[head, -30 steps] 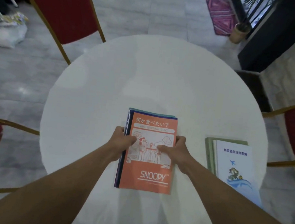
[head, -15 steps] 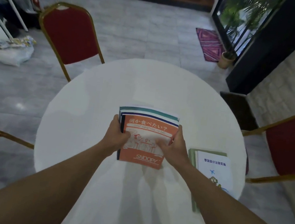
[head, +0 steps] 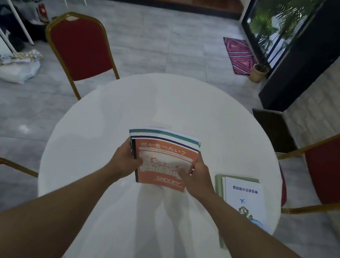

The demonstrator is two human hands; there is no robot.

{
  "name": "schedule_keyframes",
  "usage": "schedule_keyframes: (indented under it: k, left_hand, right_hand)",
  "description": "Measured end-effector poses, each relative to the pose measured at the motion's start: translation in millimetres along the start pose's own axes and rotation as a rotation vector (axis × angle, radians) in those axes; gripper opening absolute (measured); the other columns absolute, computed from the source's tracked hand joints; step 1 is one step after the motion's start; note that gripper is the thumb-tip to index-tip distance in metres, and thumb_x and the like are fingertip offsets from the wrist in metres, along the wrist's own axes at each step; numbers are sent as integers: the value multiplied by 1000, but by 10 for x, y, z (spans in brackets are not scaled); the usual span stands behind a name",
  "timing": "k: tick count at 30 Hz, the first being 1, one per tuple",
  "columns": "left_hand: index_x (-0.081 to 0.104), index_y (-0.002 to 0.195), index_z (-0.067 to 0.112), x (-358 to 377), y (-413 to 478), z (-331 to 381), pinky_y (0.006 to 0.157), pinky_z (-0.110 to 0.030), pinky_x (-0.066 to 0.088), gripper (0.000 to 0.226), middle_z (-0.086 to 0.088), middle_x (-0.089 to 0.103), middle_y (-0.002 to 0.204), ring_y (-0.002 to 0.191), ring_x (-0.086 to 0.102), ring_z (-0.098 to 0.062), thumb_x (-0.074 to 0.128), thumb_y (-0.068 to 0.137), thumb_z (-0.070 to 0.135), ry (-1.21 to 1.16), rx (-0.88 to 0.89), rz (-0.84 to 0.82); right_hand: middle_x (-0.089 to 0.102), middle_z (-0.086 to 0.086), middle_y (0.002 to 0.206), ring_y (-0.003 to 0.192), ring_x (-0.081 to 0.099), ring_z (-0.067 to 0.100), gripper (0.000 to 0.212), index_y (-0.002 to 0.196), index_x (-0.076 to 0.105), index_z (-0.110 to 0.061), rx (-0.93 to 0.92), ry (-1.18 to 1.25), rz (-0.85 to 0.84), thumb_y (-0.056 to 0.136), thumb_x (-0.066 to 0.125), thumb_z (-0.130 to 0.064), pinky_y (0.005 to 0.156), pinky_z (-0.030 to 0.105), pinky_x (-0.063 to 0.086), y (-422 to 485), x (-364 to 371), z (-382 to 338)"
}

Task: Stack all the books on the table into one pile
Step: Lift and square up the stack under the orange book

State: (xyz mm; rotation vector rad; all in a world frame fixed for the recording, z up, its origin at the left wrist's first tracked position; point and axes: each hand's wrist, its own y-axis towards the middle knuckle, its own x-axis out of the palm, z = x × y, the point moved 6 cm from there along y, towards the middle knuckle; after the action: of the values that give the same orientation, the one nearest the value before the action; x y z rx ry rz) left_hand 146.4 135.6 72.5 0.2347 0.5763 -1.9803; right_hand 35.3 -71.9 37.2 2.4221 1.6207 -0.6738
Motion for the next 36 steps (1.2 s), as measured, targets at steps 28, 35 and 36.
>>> schedule_keyframes:
  k: [28, 35, 36]
  left_hand:
    - [52, 125, 21, 176, 178, -7, 94, -44, 54, 50, -1, 62, 118, 111, 58, -27, 57, 84, -7, 174, -57, -80]
    - [54, 125, 16, 111, 168, -43, 82, -34, 53, 43, -4, 63, 120, 106, 60, -27, 60, 87, -4, 243, -20, -66]
    - [54, 126, 15, 103, 176, -46, 83, -34, 54, 43, -5, 63, 120, 106, 61, -27, 60, 87, -3, 249, -17, -76]
  right_hand:
    - [65, -13, 111, 98, 62, 5, 40, 119, 47, -34, 127, 17, -52, 90, 64, -13, 73, 21, 54, 63, -70, 247]
    - [68, -21, 101, 90, 66, -3, 35, 111, 54, -46, 116, 28, -29, 89, 64, -20, 59, 11, 51, 50, -104, 224]
    - [68, -21, 100, 89, 66, -5, 36, 108, 54, -49, 115, 29, -22, 89, 64, -20, 58, 11, 52, 42, -102, 233]
